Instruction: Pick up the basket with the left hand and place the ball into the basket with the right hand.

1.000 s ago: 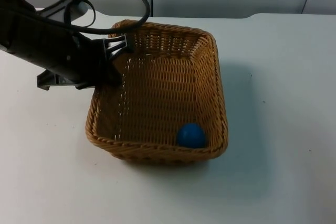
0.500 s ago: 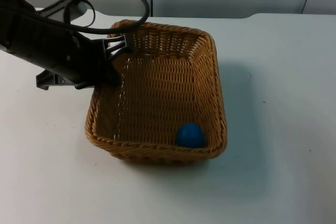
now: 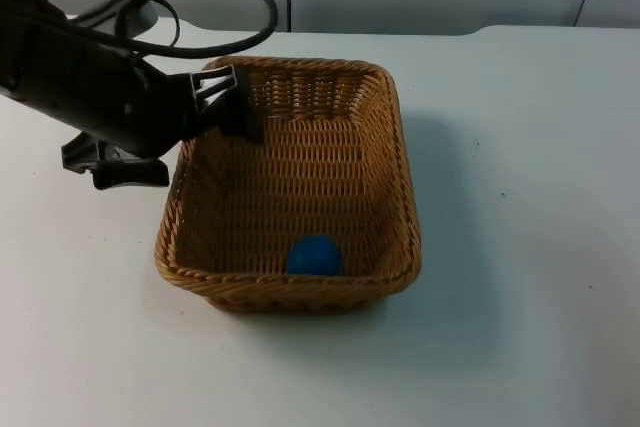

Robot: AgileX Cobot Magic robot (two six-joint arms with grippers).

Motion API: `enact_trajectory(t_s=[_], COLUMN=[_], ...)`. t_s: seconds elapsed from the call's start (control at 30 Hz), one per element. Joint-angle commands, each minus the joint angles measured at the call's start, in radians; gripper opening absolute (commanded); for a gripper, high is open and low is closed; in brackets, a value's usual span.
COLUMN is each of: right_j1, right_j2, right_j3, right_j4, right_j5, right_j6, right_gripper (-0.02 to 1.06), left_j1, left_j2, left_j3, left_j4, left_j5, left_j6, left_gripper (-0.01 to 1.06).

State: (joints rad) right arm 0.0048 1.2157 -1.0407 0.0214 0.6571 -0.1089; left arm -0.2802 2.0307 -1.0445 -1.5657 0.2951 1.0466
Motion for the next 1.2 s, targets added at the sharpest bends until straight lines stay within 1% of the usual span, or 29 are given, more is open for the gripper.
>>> enact_trajectory(t_s=[0.0, 0.03, 0.07, 0.1, 0.17, 0.2, 0.23, 0.3, 0.37, 0.4, 0.43, 0.47, 0.5, 0.53, 0.57, 0.6, 0.67, 0.7, 0.73, 0.77, 0.8, 0.83, 0.87, 0.9, 0.93, 0.97, 1.0, 1.07, 1.17], right_j1=[-0.005, -0.005, -0.005, -0.005, -0.005, -0.005, -0.005, -0.005, -0.005, -0.005, -0.005, -0.005, -0.005, -0.005, -0.005, -0.005, -0.005, -0.005, -0.005, -0.005, -0.005, -0.005, -0.005, -0.005, -0.005, -0.005, -0.005, -0.005, -0.005], right_j2=[-0.002, -0.002, -0.002, -0.002, -0.002, -0.002, -0.002, -0.002, -0.002, -0.002, -0.002, -0.002, -0.003, -0.003, -0.003, -0.003, -0.003, -0.003, -0.003, -0.003, -0.003, -0.003, -0.003, -0.003, -0.003, -0.003, -0.003, -0.003, -0.008], right_j3=[0.006, 0.006, 0.006, 0.006, 0.006, 0.006, 0.006, 0.006, 0.006, 0.006, 0.006, 0.006, 0.006, 0.006, 0.006, 0.006, 0.006, 0.006, 0.006, 0.006, 0.006, 0.006, 0.006, 0.006, 0.006, 0.003, 0.003, 0.003, 0.003], right_j4=[0.006, 0.009, 0.009, 0.009, 0.009, 0.009, 0.009, 0.009, 0.009, 0.009, 0.009, 0.009, 0.009, 0.009, 0.009, 0.009, 0.009, 0.009, 0.009, 0.009, 0.009, 0.009, 0.009, 0.009, 0.013, 0.022, 0.025, 0.021, 0.022], right_j5=[-0.016, -0.019, -0.019, -0.019, -0.019, -0.019, -0.019, -0.019, -0.019, -0.019, -0.019, -0.019, -0.019, -0.019, -0.019, -0.019, -0.020, -0.020, -0.023, -0.031, -0.043, -0.068, -0.090, -0.090, -0.111, -0.117, -0.107, -0.071, -0.062], right_j6=[0.005, 0.005, 0.005, 0.005, 0.005, 0.005, 0.005, 0.005, 0.005, 0.005, 0.005, 0.005, 0.005, 0.005, 0.005, 0.005, 0.005, 0.005, 0.005, 0.005, 0.005, 0.005, 0.005, 0.005, 0.008, 0.035, 0.068, 0.055, 0.051], right_gripper=[1.01, 1.01, 1.01, 1.01, 1.01, 1.01, 1.01, 1.01, 1.01, 1.01, 1.01, 1.01, 1.01, 1.01, 1.01, 1.01, 1.01, 1.01, 1.01, 1.01, 1.01, 1.01, 1.01, 1.01, 1.01, 1.01, 1.01, 1.01, 1.01], left_j1=[-0.007, -0.007, -0.007, -0.007, -0.007, -0.007, -0.007, -0.007, -0.007, -0.007, -0.003, -0.003, -0.003, -0.003, -0.003, -0.003, -0.003, -0.003, -0.003, -0.003, -0.003, -0.003, -0.003, -0.003, -0.003, -0.003, -0.003, -0.003, -0.003], left_j2=[-0.005, -0.005, -0.005, -0.007, -0.025, -0.038, -0.038, -0.082, -0.141, -0.141, -0.198, -0.235, -0.281, -0.328, -0.328, -0.372, -0.446, -0.446, -0.483, -0.514, -0.551, -0.577, -0.599, -0.599, -0.615, -0.632, -0.646, -0.667, -0.709], left_j3=[0.001, 0.001, 0.001, 0.001, 0.001, 0.001, 0.001, 0.001, 0.001, 0.001, 0.001, 0.001, 0.001, 0.001, 0.001, 0.001, 0.001, 0.001, 0.001, 0.001, 0.001, 0.001, 0.001, 0.001, 0.001, 0.001, 0.001, 0.005, 0.036], left_j4=[0.042, 0.054, 0.054, 0.087, 0.238, 0.362, 0.362, 0.654, 0.902, 0.902, 1.084, 1.191, 1.328, 1.461, 1.461, 1.557, 1.732, 1.732, 1.785, 1.802, 1.808, 1.815, 1.815, 1.815, 1.815, 1.815, 1.812, 1.812, 1.814], left_j5=[0.046, 0.071, 0.071, 0.085, 0.069, 0.042, 0.042, 0.000, -0.014, -0.014, -0.012, 0.000, 0.019, 0.041, 0.041, 0.065, 0.114, 0.114, 0.139, 0.166, 0.201, 0.216, 0.225, 0.225, 0.235, 0.243, 0.252, 0.280, 0.271], left_j6=[-0.010, -0.015, -0.015, -0.043, -0.184, -0.275, -0.275, -0.450, -0.624, -0.624, -0.763, -0.857, -0.945, -1.063, -1.063, -1.177, -1.336, -1.336, -1.395, -1.427, -1.423, -1.410, -1.384, -1.384, -1.352, -1.322, -1.310, -1.310, -1.308], left_gripper=[1.02, 1.02, 1.02, 1.02, 1.02, 1.02, 1.02, 1.02, 1.02, 1.02, 1.02, 1.02, 1.02, 1.02, 1.02, 1.02, 1.02, 1.02, 1.02, 1.02, 1.02, 1.02, 1.02, 1.02, 1.02, 1.02, 1.02, 1.02, 1.02])
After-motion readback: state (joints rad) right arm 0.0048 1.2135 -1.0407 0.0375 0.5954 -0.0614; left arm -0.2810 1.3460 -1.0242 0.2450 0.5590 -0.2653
